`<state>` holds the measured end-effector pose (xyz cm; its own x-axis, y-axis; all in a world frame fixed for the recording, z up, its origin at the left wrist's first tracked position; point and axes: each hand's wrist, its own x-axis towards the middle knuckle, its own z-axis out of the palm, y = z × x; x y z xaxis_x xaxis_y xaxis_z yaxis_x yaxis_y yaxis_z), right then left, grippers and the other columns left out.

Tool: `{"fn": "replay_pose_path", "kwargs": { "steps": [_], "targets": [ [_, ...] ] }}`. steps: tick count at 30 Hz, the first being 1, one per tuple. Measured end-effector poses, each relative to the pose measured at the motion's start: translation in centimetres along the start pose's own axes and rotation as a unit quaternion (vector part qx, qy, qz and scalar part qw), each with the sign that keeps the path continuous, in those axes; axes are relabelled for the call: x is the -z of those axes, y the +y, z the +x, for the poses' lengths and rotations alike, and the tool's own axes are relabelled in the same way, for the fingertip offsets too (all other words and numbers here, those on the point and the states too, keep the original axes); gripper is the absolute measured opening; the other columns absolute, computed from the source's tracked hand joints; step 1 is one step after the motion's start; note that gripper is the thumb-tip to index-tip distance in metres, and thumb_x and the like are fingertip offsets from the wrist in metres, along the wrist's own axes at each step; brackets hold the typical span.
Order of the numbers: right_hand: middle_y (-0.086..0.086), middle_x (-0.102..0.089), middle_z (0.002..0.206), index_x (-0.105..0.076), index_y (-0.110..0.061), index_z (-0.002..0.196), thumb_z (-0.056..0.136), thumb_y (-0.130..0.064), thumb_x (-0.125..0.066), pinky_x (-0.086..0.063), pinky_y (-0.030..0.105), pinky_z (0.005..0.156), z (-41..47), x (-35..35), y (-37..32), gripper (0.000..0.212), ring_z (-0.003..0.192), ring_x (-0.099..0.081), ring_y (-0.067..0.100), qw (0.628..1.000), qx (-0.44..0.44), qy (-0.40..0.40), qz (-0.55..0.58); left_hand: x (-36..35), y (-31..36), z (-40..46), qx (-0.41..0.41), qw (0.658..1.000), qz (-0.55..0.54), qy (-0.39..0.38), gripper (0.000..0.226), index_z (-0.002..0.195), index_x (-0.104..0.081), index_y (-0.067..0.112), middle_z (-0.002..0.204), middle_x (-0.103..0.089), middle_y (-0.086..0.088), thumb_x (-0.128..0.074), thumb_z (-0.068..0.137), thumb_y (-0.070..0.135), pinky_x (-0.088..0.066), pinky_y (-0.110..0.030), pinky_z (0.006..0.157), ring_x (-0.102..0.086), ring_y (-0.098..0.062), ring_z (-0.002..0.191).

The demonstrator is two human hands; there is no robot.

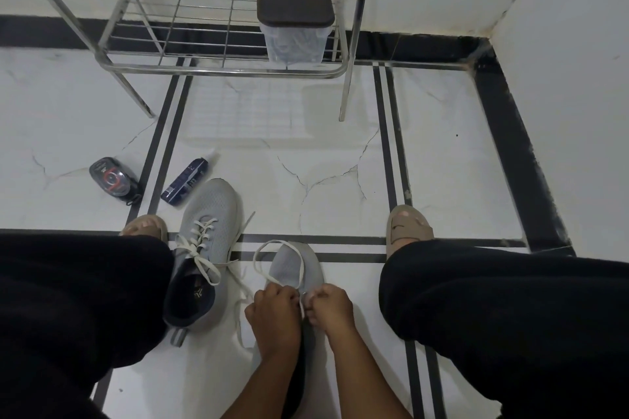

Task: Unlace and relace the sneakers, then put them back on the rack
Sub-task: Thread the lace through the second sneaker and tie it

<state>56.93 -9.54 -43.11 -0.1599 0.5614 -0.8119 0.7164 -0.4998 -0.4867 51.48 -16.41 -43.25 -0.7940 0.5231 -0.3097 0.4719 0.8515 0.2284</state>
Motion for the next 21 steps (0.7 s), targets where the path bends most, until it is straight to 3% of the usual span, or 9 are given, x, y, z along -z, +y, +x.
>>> {"fn": "replay_pose_path", "kwargs": {
  "steps": [4,7,11,13,16,18,19,21],
  "targets": [
    [-0.002,-0.067,0.096,-0.068,-0.023,0.093,0.089,-0.01,-0.047,-0.048,0.026,0.072,-0.7,-0.6,-0.4,0.026,0.087,-0.062,0.02,0.988,0.085,0.069,-0.106,0.6,0.2,0.1,-0.005,0.999,-0.038,-0.026,0.025,0.096,-0.068,0.034,0.105,-0.059,0.011,-0.046,0.092,0.022,-0.027,-0.028,0.076,-0.048,-0.015,0.1],
    [-0.001,-0.062,0.1,-0.065,-0.02,0.091,0.088,-0.008,-0.047,-0.048,0.026,0.072,-0.6,-1.0,-0.6,0.022,0.085,-0.057,0.017,0.974,0.114,0.109,-0.163,0.7,-0.2,0.2,-0.02,0.997,-0.067,-0.036,0.023,0.102,-0.067,0.033,0.108,-0.06,0.008,-0.05,0.091,0.022,-0.036,-0.03,0.078,-0.051,-0.017,0.1],
    [0.003,-0.059,0.105,-0.06,-0.017,0.091,0.09,-0.01,-0.045,-0.044,0.026,0.071,-0.3,-0.9,-1.1,0.016,0.087,-0.054,0.019,0.979,0.085,0.11,-0.152,1.0,-1.0,-0.7,0.022,0.986,-0.168,0.009,0.025,0.107,-0.053,0.015,0.111,-0.051,-0.004,-0.059,0.082,0.013,-0.043,-0.036,0.078,-0.049,-0.025,0.1],
    [0.007,-0.06,0.109,-0.057,-0.013,0.098,0.092,-0.01,-0.044,-0.05,0.032,0.078,-0.6,-0.6,-1.9,0.015,0.092,-0.057,0.023,0.986,0.048,0.131,-0.094,1.0,-1.4,-1.2,0.027,0.982,-0.186,0.027,0.035,0.107,-0.048,0.012,0.112,-0.047,-0.007,-0.067,0.078,0.014,-0.044,-0.037,0.076,-0.048,-0.029,0.102],
    [0.025,-0.055,0.126,-0.054,-0.003,0.106,0.098,-0.007,-0.042,-0.045,0.039,0.094,-0.9,1.9,-3.9,0.016,0.116,-0.054,0.037,0.977,-0.065,0.157,0.127,1.3,-1.5,-1.4,0.015,0.983,-0.181,0.021,0.059,0.117,-0.045,0.011,0.119,-0.045,-0.007,-0.079,0.072,0.029,-0.045,-0.034,0.082,-0.048,-0.028,0.11],
    [0.032,-0.046,0.133,-0.05,-0.009,0.082,0.104,-0.013,-0.026,-0.029,0.043,0.112,-1.5,5.0,-6.3,0.032,0.131,-0.04,0.038,0.942,-0.079,0.082,0.315,1.6,-1.5,-1.6,0.005,0.98,-0.201,-0.013,0.075,0.127,-0.041,0.013,0.127,-0.044,-0.004,-0.079,0.07,0.043,-0.047,-0.034,0.087,-0.047,-0.025,0.118],
    [0.031,-0.05,0.123,-0.043,-0.013,0.075,0.104,-0.013,-0.021,-0.023,0.046,0.117,-1.9,6.4,-7.5,0.037,0.127,-0.04,0.034,0.924,-0.056,0.094,0.367,1.6,-1.6,-1.8,0.002,0.976,-0.213,-0.035,0.08,0.132,-0.038,0.015,0.132,-0.044,-0.002,-0.075,0.071,0.051,-0.047,-0.033,0.089,-0.046,-0.022,0.122],
    [0.015,-0.048,0.096,-0.041,-0.009,0.085,0.1,-0.006,-0.028,-0.041,0.049,0.105,-3.2,8.7,-10.6,0.02,0.098,-0.047,0.03,0.878,0.055,0.274,0.389,1.8,-1.8,-2.2,0.01,0.97,-0.228,-0.088,0.083,0.136,-0.034,0.02,0.135,-0.046,0.001,-0.067,0.072,0.062,-0.047,-0.033,0.092,-0.048,-0.02,0.124]
  ]
}}
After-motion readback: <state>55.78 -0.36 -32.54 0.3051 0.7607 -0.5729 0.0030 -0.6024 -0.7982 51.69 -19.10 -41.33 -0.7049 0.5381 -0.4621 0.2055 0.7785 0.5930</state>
